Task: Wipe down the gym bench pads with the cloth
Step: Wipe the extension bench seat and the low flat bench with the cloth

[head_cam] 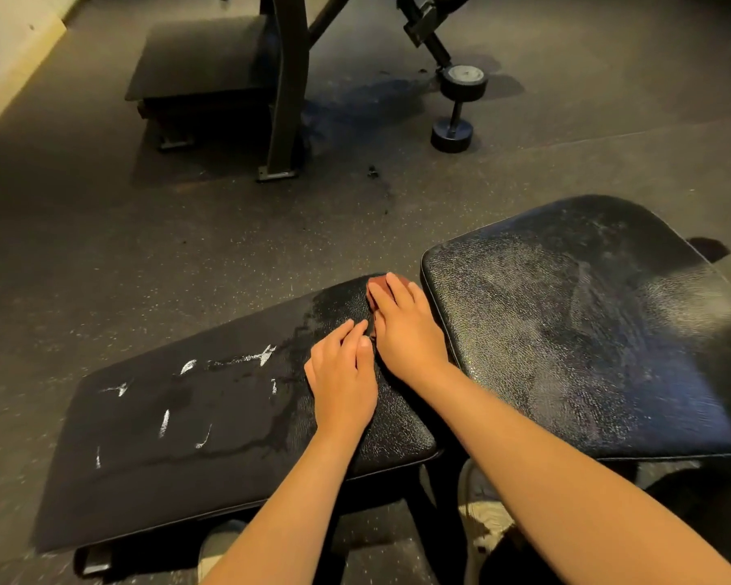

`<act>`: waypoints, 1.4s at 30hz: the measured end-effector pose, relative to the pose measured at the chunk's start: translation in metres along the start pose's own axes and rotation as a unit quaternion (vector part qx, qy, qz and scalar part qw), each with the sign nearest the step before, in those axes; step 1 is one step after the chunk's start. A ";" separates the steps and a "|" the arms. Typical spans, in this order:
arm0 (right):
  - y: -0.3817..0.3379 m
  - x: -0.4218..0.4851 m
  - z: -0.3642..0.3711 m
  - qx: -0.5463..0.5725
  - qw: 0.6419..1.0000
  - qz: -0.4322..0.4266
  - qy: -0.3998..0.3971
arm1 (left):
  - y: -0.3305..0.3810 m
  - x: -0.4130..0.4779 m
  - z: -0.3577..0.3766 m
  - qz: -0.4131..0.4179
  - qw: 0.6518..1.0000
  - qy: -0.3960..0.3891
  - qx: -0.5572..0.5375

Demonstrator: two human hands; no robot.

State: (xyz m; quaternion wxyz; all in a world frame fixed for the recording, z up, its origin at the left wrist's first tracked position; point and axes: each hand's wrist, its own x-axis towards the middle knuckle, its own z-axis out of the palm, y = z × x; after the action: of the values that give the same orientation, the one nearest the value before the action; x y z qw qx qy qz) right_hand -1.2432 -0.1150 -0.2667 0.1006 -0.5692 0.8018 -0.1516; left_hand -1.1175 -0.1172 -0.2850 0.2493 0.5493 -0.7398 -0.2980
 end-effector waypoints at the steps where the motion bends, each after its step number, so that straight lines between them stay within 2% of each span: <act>1: 0.000 -0.007 0.001 -0.002 1.000 0.001 0.006 | 0.000 0.000 0.000 0.000 1.000 0.003 -0.001; 7: -0.007 -0.078 -0.005 -0.042 0.992 -0.039 0.116 | 0.001 -0.004 -0.002 0.017 1.000 0.000 0.017; 9: -0.004 -0.075 -0.011 -0.059 0.988 -0.074 0.121 | -0.001 -0.006 -0.002 0.031 0.999 -0.008 0.027; 10: -0.002 -0.068 -0.015 -0.049 0.992 -0.077 0.089 | -0.002 -0.008 -0.003 0.039 0.999 -0.014 0.027; 12: 0.005 -0.047 -0.019 0.011 0.999 -0.039 0.000 | -0.007 -0.013 -0.004 0.059 0.998 -0.027 0.015; 14: 0.008 -0.036 -0.011 0.031 0.999 0.007 -0.035 | -0.012 -0.024 -0.007 0.068 0.997 -0.038 -0.005; 16: 0.001 -0.046 -0.006 0.010 1.000 0.005 -0.011 | -0.015 -0.040 -0.011 0.058 0.998 -0.028 -0.003; 18: -0.005 -0.071 -0.005 -0.030 0.998 -0.025 0.048 | -0.017 -0.056 -0.016 0.029 1.000 -0.003 0.008; 21: -0.002 -0.113 -0.002 -0.080 0.985 -0.072 0.135 | -0.019 -0.076 -0.019 -0.003 1.000 -0.007 -0.002; 27: 0.000 -0.168 0.012 -0.009 0.996 -0.011 0.084 | -0.017 -0.104 -0.020 0.022 0.999 -0.038 -0.007; 31: 0.012 -0.156 -0.009 0.002 0.996 -0.070 0.061 | -0.023 -0.117 -0.026 0.044 0.998 -0.040 0.035; 33: 0.014 -0.143 -0.011 0.041 0.997 -0.043 0.038 | -0.029 -0.125 -0.031 0.029 0.997 -0.038 0.068; 35: 0.004 -0.149 -0.001 0.043 0.997 -0.010 0.058 | -0.037 -0.133 -0.037 0.014 0.996 -0.040 0.074; 37: -0.006 -0.165 0.011 0.008 0.996 -0.011 0.088 | -0.040 -0.137 -0.042 0.019 0.997 -0.046 0.055; 42: -0.007 -0.189 0.015 -0.048 0.987 -0.102 0.119 | -0.044 -0.148 -0.049 0.027 0.998 -0.046 -0.039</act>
State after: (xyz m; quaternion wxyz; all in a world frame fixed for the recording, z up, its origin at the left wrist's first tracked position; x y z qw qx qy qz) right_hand -1.1690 0.0595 -0.2804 -0.0386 -0.6298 0.7524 -0.1888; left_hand -1.0138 0.0074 -0.2882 0.2441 0.5044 -0.7529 -0.3451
